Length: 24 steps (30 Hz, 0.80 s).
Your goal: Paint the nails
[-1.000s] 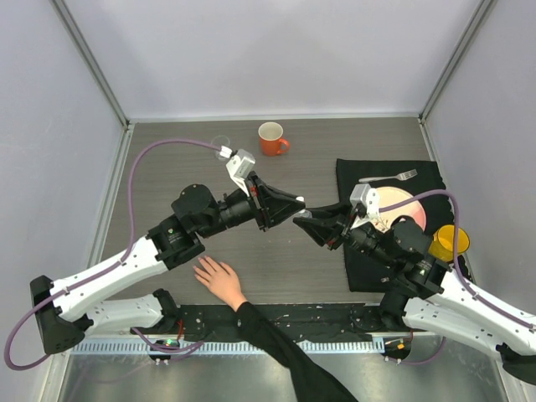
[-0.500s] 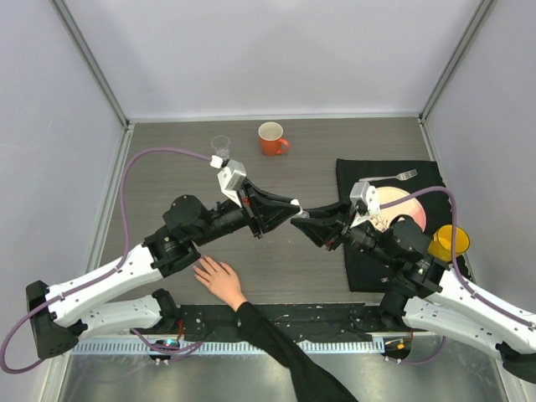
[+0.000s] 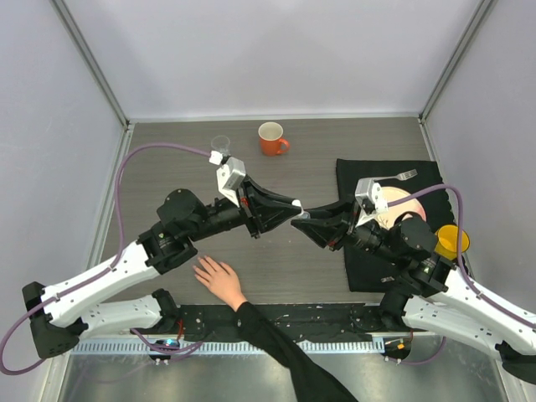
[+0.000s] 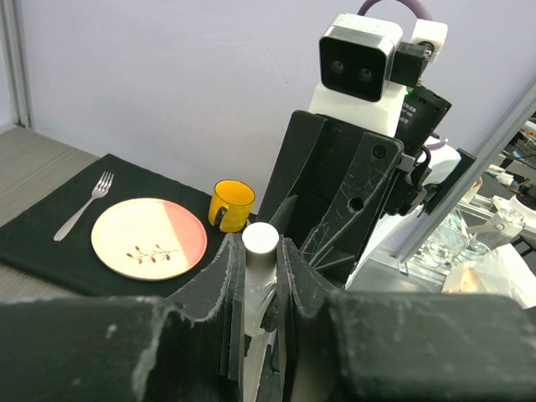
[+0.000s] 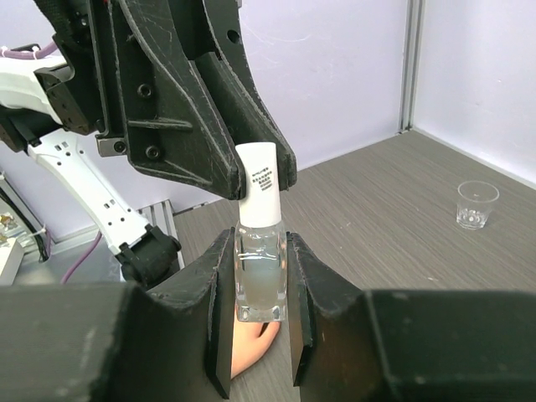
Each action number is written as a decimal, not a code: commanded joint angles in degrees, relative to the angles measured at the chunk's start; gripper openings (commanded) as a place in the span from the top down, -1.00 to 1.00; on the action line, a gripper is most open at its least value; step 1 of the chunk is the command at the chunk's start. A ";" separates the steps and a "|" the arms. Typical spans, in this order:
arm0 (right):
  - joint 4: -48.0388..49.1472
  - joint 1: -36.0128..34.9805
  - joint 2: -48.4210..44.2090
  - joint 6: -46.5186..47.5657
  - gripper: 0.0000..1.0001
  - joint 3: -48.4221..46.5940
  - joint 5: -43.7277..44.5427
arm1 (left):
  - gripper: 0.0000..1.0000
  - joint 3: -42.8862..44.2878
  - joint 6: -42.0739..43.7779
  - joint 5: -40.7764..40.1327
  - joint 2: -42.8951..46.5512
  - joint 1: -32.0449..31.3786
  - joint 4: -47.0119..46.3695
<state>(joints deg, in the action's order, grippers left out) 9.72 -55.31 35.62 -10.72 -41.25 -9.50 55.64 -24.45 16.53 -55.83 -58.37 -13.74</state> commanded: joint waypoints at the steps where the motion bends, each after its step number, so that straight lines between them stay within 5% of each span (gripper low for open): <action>1: 9.71 0.20 -0.73 0.61 0.98 -5.50 -2.27 | 1.00 0.44 1.16 5.61 -2.44 -0.52 10.04; 8: 6.98 0.11 0.25 3.07 0.98 -7.26 -3.07 | 1.00 4.83 1.86 6.49 -5.25 -0.60 16.99; 19: 10.67 0.11 -0.99 1.93 0.98 -5.59 -1.05 | 0.99 2.72 0.46 4.38 -3.49 -0.52 14.00; 22: 10.32 0.11 -0.72 2.02 0.98 -5.77 -1.58 | 0.86 3.16 0.37 3.60 -3.49 -0.52 14.00; 24: 9.28 0.11 -0.72 2.46 0.98 -5.68 -1.75 | 0.56 3.77 0.36 1.75 -2.79 -0.52 14.53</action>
<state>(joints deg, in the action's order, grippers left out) 6.98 -55.02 36.01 -8.32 -43.81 -11.35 60.71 -23.66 18.39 -57.80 -58.22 -7.46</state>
